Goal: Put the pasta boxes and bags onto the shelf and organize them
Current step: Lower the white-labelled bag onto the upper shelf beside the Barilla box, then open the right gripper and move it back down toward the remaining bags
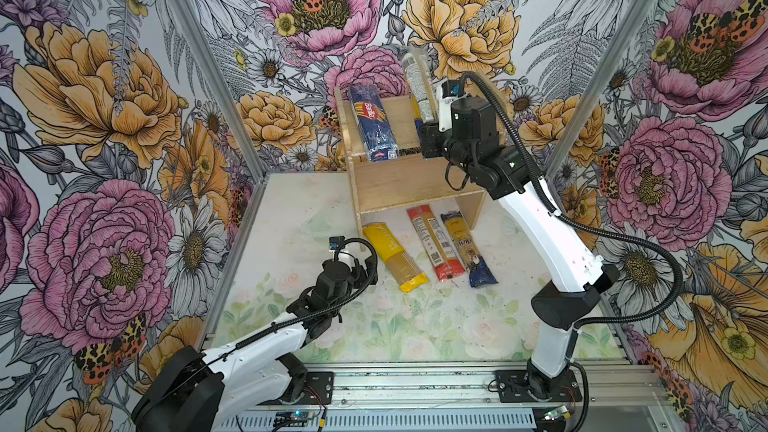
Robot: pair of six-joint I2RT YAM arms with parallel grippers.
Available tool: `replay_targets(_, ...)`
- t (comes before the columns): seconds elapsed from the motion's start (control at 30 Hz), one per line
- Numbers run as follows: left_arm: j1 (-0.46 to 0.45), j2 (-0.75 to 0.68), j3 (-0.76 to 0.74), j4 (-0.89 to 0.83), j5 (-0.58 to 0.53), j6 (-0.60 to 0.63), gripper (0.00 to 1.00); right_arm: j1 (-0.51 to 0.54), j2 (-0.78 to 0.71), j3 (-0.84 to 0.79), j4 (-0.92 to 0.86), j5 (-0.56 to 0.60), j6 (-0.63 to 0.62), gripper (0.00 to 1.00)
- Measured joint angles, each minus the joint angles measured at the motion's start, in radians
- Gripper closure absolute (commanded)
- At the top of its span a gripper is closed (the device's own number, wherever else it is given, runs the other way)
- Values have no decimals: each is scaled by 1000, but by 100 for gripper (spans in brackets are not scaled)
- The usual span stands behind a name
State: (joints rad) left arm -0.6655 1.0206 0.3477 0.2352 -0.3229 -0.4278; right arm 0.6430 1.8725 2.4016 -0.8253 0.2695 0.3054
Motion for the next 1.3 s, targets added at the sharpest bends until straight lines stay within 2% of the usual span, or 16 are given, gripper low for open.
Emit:
replay_targets(0.33, 0, 0, -1, 0, 0, 0, 1, 0, 5, 0, 22, 0, 8, 55)
replay_targets(0.57, 1, -13, -12, 0, 0, 0, 1, 0, 6, 0, 108, 0, 8, 54)
replay_targets(0.9, 1, -30, -16, -1, 0, 0, 1, 0, 6, 0, 132, -4, 7, 49)
replay_targets(1.3, 1, -53, -17, -3, -3, 0, 1, 0, -32, -32, 136, -65, -67, 33)
